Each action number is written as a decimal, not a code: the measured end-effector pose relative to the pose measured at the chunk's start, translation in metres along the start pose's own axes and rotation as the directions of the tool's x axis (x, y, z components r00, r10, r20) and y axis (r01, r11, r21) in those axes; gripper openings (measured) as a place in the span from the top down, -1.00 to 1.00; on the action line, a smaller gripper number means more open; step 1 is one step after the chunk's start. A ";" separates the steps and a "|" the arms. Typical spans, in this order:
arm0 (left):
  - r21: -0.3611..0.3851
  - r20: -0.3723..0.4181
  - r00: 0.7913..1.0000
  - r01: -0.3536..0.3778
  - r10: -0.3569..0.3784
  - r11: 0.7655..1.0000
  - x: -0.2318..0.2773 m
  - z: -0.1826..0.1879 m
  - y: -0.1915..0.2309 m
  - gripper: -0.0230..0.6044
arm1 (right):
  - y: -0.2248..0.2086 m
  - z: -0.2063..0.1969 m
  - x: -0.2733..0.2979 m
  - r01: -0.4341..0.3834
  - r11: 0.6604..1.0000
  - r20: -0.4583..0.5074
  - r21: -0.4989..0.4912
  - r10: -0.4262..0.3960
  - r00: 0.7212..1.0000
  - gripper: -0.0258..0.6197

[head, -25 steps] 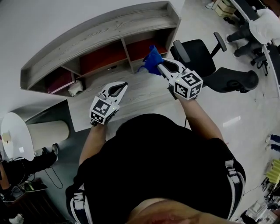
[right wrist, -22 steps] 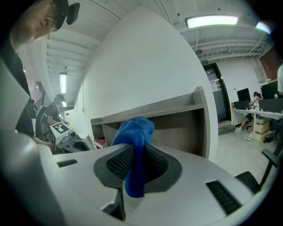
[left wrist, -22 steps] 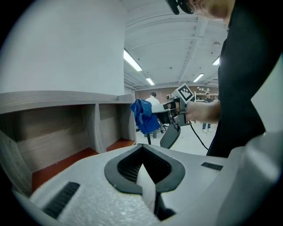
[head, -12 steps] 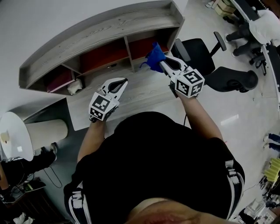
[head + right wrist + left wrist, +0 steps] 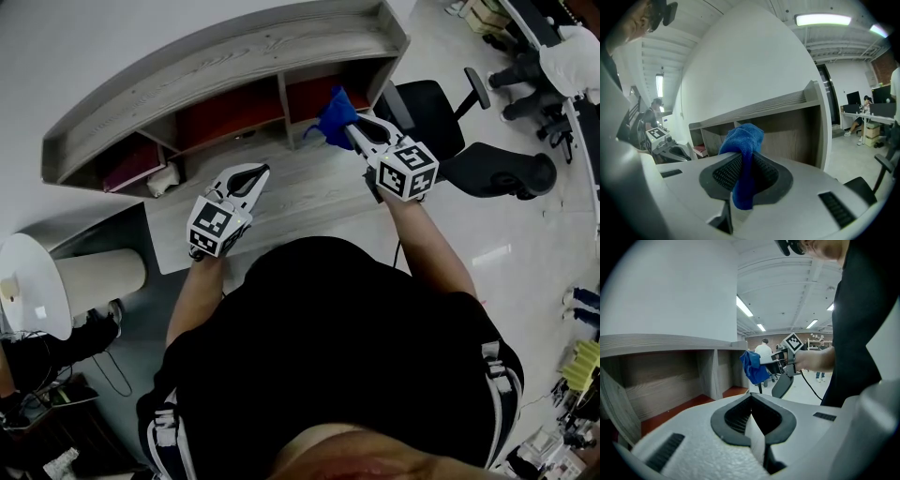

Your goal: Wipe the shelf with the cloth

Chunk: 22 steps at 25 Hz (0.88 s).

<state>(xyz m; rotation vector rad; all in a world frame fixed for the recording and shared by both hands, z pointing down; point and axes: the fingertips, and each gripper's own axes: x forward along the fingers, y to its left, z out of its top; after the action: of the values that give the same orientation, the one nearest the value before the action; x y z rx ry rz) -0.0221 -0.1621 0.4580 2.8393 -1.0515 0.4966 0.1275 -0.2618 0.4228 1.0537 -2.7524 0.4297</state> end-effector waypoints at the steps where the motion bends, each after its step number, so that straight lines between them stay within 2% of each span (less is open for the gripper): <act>1: -0.001 -0.002 1.000 -0.002 0.002 1.000 -0.001 -0.001 0.001 0.87 | -0.001 -0.001 0.003 -0.001 1.000 -0.002 0.008 0.001 1.000 0.74; 10: -0.025 -0.028 0.999 -0.031 0.030 0.999 -0.019 -0.015 0.010 0.87 | -0.005 -0.006 0.038 -0.021 0.999 -0.025 0.041 0.022 0.999 0.74; 22: -0.072 -0.058 0.992 -0.114 0.110 0.991 -0.047 -0.036 0.031 0.87 | -0.024 -0.042 0.094 -0.005 0.998 -0.111 0.066 0.012 0.994 0.74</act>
<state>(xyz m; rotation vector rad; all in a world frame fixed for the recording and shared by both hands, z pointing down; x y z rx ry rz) -0.0859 -0.1505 0.4758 2.6972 -1.1985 0.5274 0.0767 -0.3241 0.4914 1.0009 -2.6624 0.5665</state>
